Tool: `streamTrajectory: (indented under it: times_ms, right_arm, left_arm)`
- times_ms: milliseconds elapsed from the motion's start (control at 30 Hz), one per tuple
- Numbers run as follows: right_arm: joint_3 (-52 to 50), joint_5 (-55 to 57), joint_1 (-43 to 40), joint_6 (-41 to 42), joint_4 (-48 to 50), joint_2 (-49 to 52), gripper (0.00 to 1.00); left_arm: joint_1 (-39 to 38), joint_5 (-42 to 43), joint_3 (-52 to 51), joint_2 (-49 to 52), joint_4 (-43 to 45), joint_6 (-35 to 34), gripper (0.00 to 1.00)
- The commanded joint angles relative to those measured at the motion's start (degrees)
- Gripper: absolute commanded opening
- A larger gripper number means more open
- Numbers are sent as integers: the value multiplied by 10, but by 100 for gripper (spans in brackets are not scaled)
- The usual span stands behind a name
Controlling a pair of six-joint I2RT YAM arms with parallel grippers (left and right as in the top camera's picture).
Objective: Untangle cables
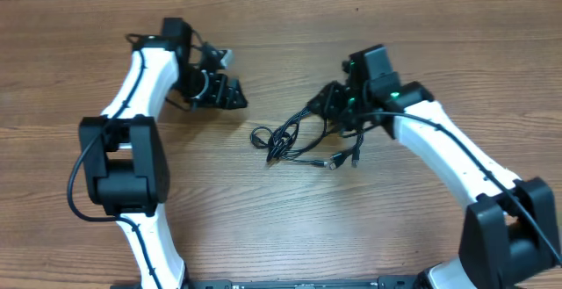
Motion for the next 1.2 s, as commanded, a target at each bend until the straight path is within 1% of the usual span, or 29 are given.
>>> streamTrajectory:
  times_ms: [0,133,267,500,700,933,1033,1067,1167]
  right_arm:
    - [-14,18,25,73,15,41,43]
    - [-14,18,43,96,44,70,43]
    - [-14,41,54,105,63,85,39]
    - [-15,53,58,120,77,92,34]
    - [-27,56,59,161,91,94,33]
    - [-78,70,75,174,180,95,31]
    - [-87,89,80,173,201,94,23]
    - [-89,89,80,173,206,95,19]
    - [-90,99,80,173,214,95,16]
  left_arm:
    - [5,-5,-2,-5,0,-23,80]
    - [6,-4,-3,-5,2,-23,80]
    - [2,-5,-3,-5,2,-17,79]
    - [0,-4,-3,-5,2,-17,80]
    - [0,-4,-3,-5,2,-17,81]
    - [0,-4,-3,-5,3,-17,81]
    - [0,-4,-3,-5,4,-17,81]
    - [0,-4,-3,-5,5,-17,81]
    - [0,-4,-3,-5,5,-17,82]
